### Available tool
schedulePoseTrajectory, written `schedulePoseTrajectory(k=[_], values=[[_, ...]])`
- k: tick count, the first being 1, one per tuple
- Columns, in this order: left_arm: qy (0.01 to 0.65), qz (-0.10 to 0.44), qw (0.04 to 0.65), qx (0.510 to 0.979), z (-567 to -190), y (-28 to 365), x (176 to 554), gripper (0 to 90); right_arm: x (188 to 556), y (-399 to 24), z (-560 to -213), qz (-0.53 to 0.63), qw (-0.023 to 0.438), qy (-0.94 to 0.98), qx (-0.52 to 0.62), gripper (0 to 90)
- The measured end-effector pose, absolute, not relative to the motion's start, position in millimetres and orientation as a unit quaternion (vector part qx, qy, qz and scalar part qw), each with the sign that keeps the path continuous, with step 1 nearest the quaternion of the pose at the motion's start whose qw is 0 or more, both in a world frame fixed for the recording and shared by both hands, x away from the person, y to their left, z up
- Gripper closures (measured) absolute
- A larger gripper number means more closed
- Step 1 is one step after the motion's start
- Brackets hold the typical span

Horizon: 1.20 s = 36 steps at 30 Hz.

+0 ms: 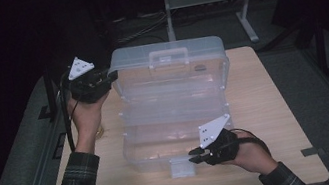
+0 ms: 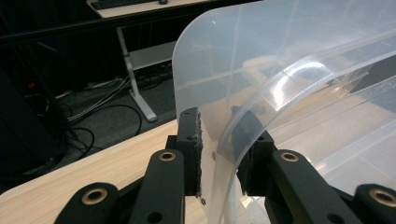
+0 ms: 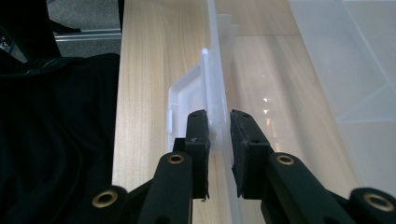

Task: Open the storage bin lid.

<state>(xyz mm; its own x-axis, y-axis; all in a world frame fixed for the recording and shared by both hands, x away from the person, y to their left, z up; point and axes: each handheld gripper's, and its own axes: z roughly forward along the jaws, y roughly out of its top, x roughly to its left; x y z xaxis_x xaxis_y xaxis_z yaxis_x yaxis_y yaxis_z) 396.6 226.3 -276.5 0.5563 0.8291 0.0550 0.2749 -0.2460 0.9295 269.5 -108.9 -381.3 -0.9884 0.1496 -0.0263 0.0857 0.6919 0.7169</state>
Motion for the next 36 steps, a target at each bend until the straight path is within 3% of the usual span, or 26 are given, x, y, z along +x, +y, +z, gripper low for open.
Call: schedulePoseTrajectory(k=[17,18,36], values=[[0.395,0.283,0.492,0.722,-277,228,413,75.0,268,-112,-381,0.392,0.018,0.918,0.063,79.9],[0.388,0.296,0.485,0.726,-275,229,412,84.4,268,-112,-381,0.391,0.017,0.918,0.063,79.9],[0.388,0.272,0.478,0.74,-275,230,432,84.4,269,-112,-380,0.385,0.012,0.921,0.056,79.9]])
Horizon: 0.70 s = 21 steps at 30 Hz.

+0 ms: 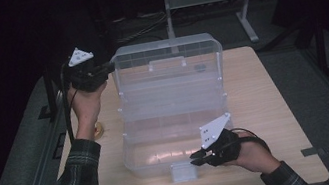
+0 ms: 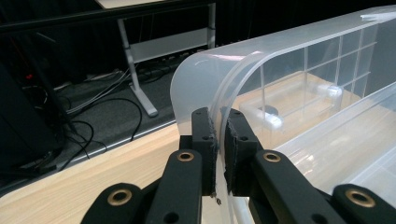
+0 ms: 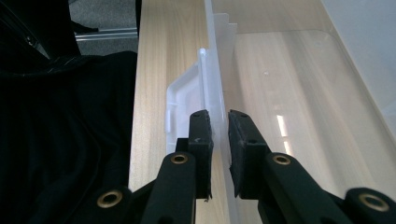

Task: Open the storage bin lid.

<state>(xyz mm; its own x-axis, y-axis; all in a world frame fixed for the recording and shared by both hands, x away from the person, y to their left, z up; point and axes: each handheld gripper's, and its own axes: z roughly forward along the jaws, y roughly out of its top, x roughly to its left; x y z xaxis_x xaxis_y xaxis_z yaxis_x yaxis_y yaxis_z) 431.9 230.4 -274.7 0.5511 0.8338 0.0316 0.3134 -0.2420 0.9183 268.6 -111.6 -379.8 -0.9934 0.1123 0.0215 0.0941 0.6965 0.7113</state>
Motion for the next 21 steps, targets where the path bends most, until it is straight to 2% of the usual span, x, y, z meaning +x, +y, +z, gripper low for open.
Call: schedulePoseTrajectory(k=[13,21], values=[[0.387,0.267,0.479,0.741,-275,228,437,84.9,270,-103,-379,0.382,-0.007,0.922,0.062,78.6],[0.387,0.269,0.48,0.74,-275,227,439,85.0,272,-98,-374,0.394,-0.009,0.915,0.085,65.5]])
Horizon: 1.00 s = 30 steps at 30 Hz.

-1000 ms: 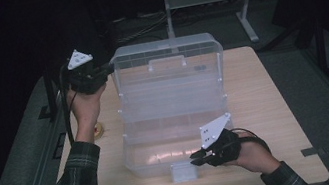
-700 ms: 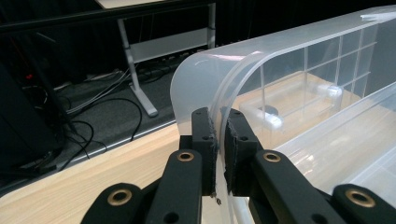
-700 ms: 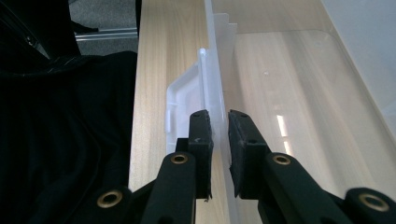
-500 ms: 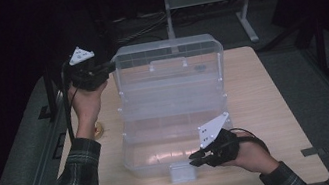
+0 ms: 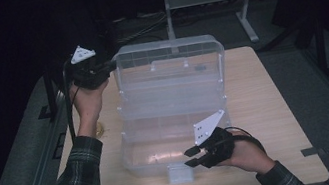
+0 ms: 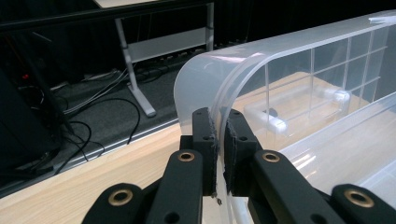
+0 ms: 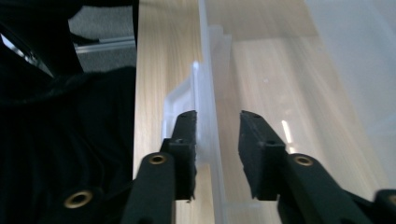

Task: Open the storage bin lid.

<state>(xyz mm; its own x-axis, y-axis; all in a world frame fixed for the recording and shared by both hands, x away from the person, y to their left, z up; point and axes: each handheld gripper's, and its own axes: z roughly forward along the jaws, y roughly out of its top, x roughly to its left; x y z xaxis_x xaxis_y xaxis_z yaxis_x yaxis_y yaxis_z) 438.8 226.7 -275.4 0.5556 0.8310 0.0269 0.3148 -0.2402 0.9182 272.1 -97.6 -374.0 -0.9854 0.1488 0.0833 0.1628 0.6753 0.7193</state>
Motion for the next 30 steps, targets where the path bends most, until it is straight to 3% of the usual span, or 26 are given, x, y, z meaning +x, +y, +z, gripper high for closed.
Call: schedulePoseTrajectory(k=[6,10,30], values=[[0.388,0.268,0.481,0.739,-276,227,440,84.9,268,-81,-378,-0.385,0.013,-0.921,-0.062,66.1],[0.388,0.268,0.479,0.74,-276,227,441,84.9,269,-78,-380,-0.377,0.002,-0.924,-0.068,73.7],[0.401,0.259,0.465,0.746,-279,225,458,84.8,264,-77,-381,-0.353,-0.03,-0.934,-0.042,76.6]])
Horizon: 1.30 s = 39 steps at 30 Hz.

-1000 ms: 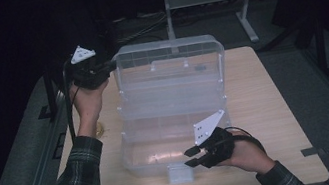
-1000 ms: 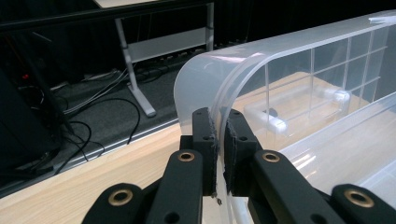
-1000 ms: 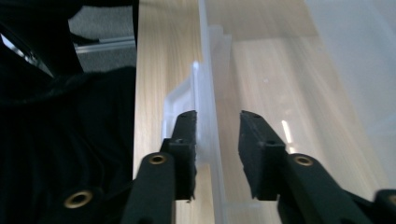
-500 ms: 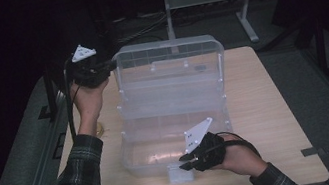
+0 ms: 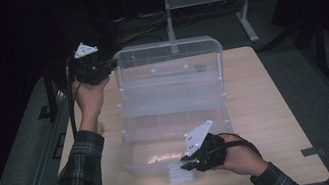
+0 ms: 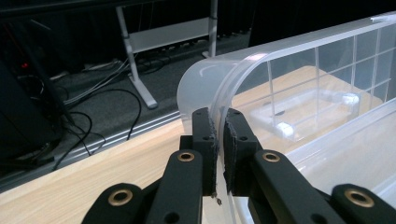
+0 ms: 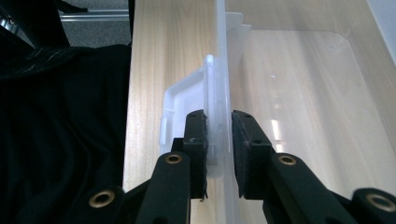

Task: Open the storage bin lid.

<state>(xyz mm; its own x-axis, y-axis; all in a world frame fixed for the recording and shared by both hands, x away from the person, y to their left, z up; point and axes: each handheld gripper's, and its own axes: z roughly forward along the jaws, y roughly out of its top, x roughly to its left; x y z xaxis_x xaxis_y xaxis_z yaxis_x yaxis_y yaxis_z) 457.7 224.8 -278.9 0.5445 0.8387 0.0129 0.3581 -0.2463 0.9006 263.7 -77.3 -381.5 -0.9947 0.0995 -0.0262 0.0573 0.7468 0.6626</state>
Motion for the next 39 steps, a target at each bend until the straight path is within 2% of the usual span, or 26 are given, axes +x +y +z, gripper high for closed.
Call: schedulePoseTrajectory(k=[39], values=[[0.447,0.233,0.43,0.749,-303,220,496,84.3,262,-84,-382,0.355,0.027,0.934,0.022,76.7]])
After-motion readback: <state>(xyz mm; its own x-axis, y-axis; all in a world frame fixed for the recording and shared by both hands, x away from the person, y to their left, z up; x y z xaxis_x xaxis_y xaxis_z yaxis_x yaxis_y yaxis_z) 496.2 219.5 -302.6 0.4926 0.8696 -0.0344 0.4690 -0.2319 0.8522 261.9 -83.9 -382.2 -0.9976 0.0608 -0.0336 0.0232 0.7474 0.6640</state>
